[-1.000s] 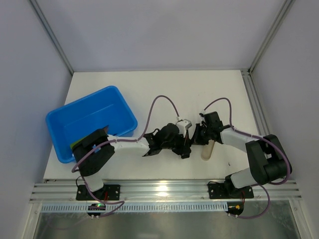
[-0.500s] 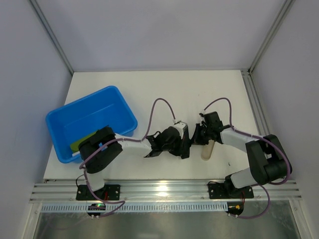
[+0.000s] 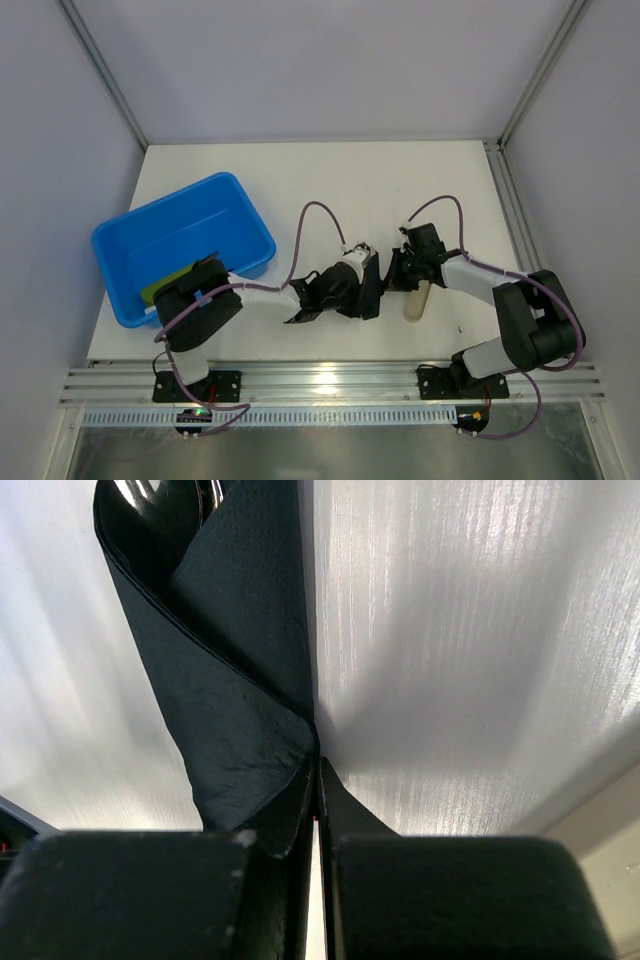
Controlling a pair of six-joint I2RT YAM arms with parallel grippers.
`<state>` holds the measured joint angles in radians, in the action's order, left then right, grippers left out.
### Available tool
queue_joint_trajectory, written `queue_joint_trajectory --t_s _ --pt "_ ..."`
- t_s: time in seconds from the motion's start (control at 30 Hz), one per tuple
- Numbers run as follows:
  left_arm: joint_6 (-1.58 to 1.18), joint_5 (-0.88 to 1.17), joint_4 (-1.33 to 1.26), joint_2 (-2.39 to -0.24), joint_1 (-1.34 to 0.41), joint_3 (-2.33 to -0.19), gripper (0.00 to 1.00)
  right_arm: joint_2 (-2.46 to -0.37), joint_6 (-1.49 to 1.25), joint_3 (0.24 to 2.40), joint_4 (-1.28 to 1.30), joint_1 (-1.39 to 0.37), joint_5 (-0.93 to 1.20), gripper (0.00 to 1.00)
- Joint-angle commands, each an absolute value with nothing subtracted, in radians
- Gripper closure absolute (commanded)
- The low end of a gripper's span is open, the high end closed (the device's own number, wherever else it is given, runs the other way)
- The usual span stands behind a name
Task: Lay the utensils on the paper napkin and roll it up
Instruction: Roll the napkin at the center of the board.
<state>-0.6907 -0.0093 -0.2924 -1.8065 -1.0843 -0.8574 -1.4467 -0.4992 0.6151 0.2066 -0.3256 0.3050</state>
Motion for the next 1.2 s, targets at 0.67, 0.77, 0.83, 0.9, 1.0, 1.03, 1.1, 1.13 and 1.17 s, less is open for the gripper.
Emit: queue_joint_trajectory --t_s 0.67,0.77,0.83,0.9,1.0,1.03,1.1,1.13,1.17 --pt "-0.681 -0.078 -0.181 -1.664 -1.094 -0.824 1.0 -1.485 -0.468 0.652 0.268 -0.35 0.15 0.97" --pt "-0.69 -0.061 -0.222 -1.674 -1.094 -0.81 1.0 -1.496 -0.477 0.653 0.285 -0.356 0.108 0.96" --pt "-0.695 -0.048 -0.239 -1.678 -1.094 -0.804 1.0 -1.503 -0.483 0.658 0.299 -0.37 0.071 0.96" --pt "-0.698 -0.04 -0.267 -1.686 -1.094 -0.804 1.0 -1.516 -0.489 0.666 0.305 -0.376 0.068 0.96" --pt "-0.696 -0.037 -0.294 -1.684 -1.094 -0.804 1.0 -1.522 -0.494 0.669 0.304 -0.385 0.066 0.97" --pt "-0.693 -0.04 -0.299 -1.686 -1.094 -0.807 1.0 -1.522 -0.494 0.67 0.304 -0.388 0.067 0.96" --pt "-0.684 -0.037 -0.31 -1.696 -1.095 -0.814 1.0 -1.523 -0.495 0.672 0.298 -0.39 0.075 0.96" --pt "-0.681 -0.034 -0.31 -1.704 -1.094 -0.827 1.0 -1.525 -0.497 0.672 0.296 -0.393 0.081 0.96" --pt "-0.675 -0.035 -0.311 -1.718 -1.094 -0.834 1.0 -1.526 -0.497 0.673 0.295 -0.393 0.084 0.97"
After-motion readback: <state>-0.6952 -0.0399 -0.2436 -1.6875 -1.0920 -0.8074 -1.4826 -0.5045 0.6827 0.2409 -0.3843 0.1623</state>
